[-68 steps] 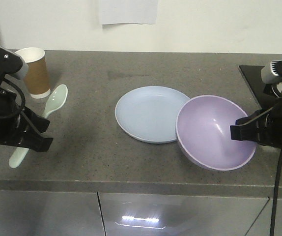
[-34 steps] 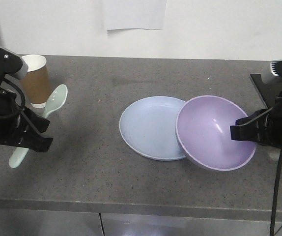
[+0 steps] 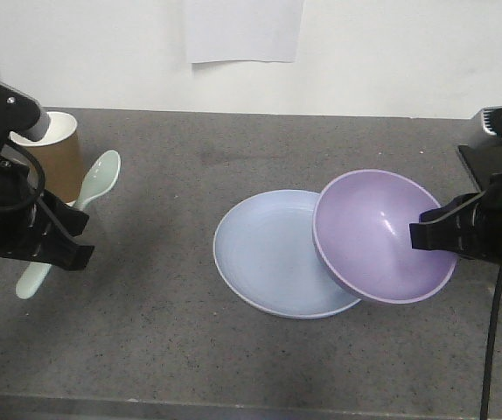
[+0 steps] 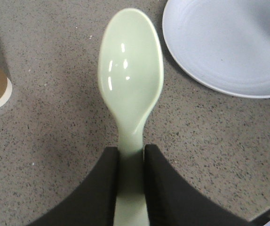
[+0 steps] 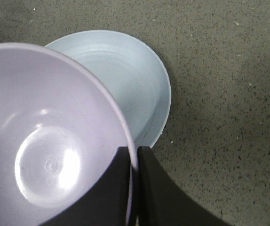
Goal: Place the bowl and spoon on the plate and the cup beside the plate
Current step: 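Move the lavender bowl with the right gripper over the light blue plate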
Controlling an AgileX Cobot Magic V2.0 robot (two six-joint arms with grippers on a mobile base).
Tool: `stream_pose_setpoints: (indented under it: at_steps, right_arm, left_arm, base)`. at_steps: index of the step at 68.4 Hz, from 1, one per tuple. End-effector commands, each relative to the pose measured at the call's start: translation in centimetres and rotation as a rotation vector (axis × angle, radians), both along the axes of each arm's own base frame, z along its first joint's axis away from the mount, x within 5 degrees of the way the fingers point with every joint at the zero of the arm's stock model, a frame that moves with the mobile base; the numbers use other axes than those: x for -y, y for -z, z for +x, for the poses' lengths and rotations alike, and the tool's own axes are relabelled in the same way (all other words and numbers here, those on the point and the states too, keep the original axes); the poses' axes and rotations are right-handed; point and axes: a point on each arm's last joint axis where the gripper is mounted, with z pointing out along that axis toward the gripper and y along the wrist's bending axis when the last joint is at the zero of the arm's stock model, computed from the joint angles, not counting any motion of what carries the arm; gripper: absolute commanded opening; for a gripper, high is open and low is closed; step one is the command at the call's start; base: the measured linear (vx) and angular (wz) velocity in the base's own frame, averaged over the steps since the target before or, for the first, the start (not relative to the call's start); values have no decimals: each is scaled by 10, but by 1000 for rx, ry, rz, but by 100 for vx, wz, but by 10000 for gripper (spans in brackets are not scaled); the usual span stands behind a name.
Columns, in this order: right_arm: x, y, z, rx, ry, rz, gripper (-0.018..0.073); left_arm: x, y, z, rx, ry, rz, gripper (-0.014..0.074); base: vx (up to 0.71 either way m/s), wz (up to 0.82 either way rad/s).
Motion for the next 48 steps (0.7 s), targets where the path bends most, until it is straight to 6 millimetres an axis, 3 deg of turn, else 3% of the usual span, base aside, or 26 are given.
stream_pose_setpoints:
  at_steps: [1,48]
  right_arm:
    - [0,-17,1,99,14,25,-4]
    - [0,-17,1,99,14,25,-4]
  left_arm:
    - [0,-18,-1,93,-5,-52,76]
    - [0,-18,-1,93,-5,-52,76]
  base:
    - [9,1]
    - [7,0]
